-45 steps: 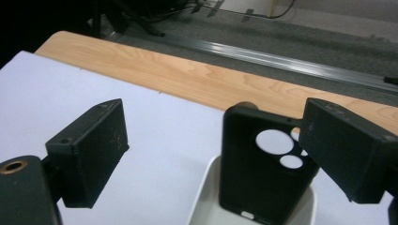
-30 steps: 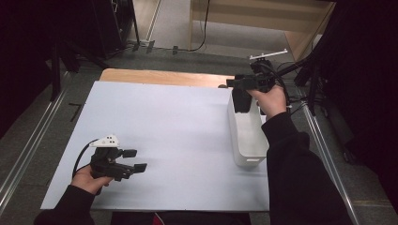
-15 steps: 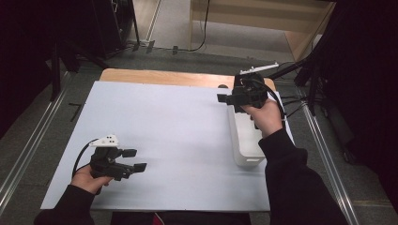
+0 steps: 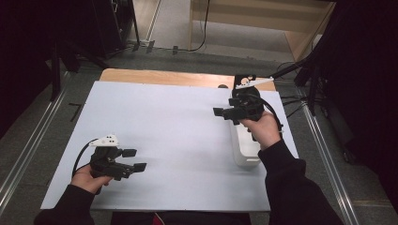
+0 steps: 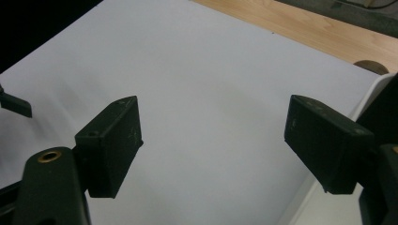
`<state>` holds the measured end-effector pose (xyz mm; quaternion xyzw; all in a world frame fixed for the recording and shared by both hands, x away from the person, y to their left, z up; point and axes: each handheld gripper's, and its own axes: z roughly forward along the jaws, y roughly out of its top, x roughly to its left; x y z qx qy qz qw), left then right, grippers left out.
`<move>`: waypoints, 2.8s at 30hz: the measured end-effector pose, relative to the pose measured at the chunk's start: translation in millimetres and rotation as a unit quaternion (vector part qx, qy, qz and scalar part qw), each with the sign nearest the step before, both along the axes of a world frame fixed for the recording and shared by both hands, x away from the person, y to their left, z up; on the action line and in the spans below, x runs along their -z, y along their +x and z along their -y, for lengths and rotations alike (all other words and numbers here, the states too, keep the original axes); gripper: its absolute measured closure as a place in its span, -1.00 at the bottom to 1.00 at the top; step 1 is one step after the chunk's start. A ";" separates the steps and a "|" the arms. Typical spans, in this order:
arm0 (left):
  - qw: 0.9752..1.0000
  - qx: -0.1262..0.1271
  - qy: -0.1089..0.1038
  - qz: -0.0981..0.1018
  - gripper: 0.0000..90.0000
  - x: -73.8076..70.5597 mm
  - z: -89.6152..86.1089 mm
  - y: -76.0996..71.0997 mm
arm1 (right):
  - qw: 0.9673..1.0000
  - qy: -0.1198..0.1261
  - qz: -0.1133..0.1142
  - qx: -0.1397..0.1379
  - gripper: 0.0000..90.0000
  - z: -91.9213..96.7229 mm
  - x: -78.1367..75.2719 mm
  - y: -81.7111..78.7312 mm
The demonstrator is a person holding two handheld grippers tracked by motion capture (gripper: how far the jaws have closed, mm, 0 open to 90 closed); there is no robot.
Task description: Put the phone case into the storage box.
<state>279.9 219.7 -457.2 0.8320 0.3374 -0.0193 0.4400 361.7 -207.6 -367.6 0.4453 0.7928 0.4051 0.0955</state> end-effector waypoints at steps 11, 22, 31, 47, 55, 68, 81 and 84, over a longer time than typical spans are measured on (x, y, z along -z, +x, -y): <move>1.000 -0.001 0.000 0.000 -0.50 0.0 -0.1 0.2 | 0.999 0.006 0.024 -0.037 -0.57 -9.6 10.2 -21.9; 1.000 -0.001 0.000 0.000 -0.50 0.0 0.1 0.1 | 0.998 0.015 0.014 -0.057 -0.57 -18.2 26.4 -40.0; 1.000 -0.001 0.000 0.001 -0.50 0.0 0.8 -0.3 | 0.997 0.024 0.016 -0.071 -0.57 -20.8 36.2 -57.7; 1.000 0.005 0.002 0.004 -0.50 -1.9 1.1 -0.4 | 0.997 0.025 -0.001 -0.077 -0.49 -17.8 66.9 -84.2; 1.000 0.006 0.002 0.004 -0.50 -2.0 1.4 -0.6 | 0.996 0.030 -0.007 -0.084 -0.44 -9.5 75.7 -97.0; 1.000 0.009 0.001 0.004 -0.50 -1.8 2.1 -1.0 | 0.995 0.037 -0.014 -0.088 -0.44 4.5 84.2 -122.1; 1.000 0.011 0.001 0.003 -0.50 -2.4 1.8 -1.7 | 0.995 0.028 -0.026 -0.092 -0.44 14.4 95.2 -138.4; 1.000 0.009 0.001 0.003 -0.50 -2.5 2.1 -2.4 | 0.995 0.025 -0.029 -0.091 -0.44 18.7 98.6 -140.9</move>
